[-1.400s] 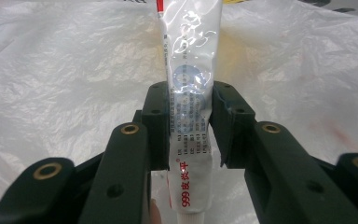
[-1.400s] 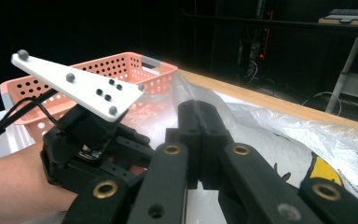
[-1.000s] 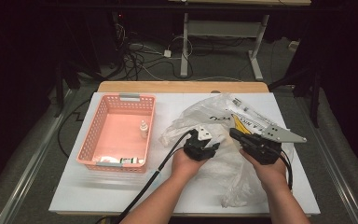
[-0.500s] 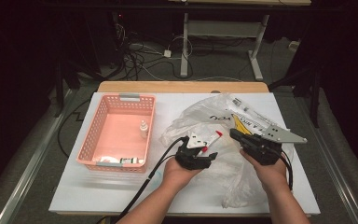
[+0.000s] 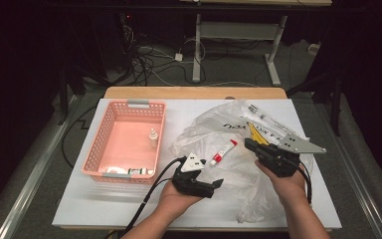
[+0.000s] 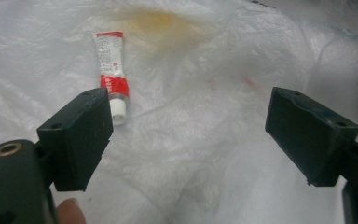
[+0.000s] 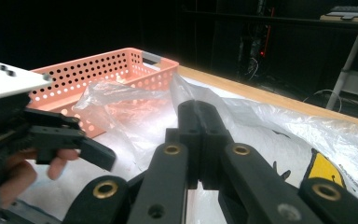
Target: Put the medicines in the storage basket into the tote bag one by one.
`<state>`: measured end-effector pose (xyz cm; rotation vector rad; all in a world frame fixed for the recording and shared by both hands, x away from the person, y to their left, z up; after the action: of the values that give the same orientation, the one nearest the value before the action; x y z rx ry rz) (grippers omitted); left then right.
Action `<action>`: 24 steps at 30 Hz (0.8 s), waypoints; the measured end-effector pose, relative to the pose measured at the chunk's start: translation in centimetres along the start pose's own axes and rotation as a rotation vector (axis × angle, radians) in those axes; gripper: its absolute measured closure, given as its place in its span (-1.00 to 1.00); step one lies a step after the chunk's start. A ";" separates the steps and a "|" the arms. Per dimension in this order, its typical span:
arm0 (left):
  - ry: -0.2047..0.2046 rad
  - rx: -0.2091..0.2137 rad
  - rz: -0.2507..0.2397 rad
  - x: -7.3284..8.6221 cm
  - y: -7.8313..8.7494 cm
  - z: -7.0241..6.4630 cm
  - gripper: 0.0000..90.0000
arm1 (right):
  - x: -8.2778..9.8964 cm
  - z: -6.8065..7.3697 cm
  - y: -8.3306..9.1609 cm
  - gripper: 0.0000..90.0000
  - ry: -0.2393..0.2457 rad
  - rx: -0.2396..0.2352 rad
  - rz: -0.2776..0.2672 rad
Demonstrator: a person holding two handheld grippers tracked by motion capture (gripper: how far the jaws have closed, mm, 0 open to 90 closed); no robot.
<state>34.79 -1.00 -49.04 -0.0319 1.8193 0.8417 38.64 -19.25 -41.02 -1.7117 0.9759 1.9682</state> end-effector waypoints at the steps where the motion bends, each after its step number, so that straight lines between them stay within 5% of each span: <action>1: 0.002 -0.002 0.002 0.1 0.3 0.1 -0.69 | 0.0 0.0 0.0 1.00 0.001 0.001 0.000; 9: 0.002 -0.034 0.019 0.6 2.2 0.4 -1.00 | 0.1 0.0 -0.1 1.00 0.006 0.000 0.006; 24: 0.015 -0.055 -0.003 0.8 4.7 0.9 -1.00 | 0.0 0.2 0.1 1.00 0.010 -0.001 0.000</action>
<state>33.35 3.31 -47.39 -0.0763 1.8100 0.8911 38.45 -19.23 -41.01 -1.7239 0.9792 1.9619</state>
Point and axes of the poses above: each handheld gripper's, and its own axes: y roughly backward along the jaws, x roughly out of its underside, z roughly to its left, the point moved 7 cm from there along -y, roughly forward along the jaws
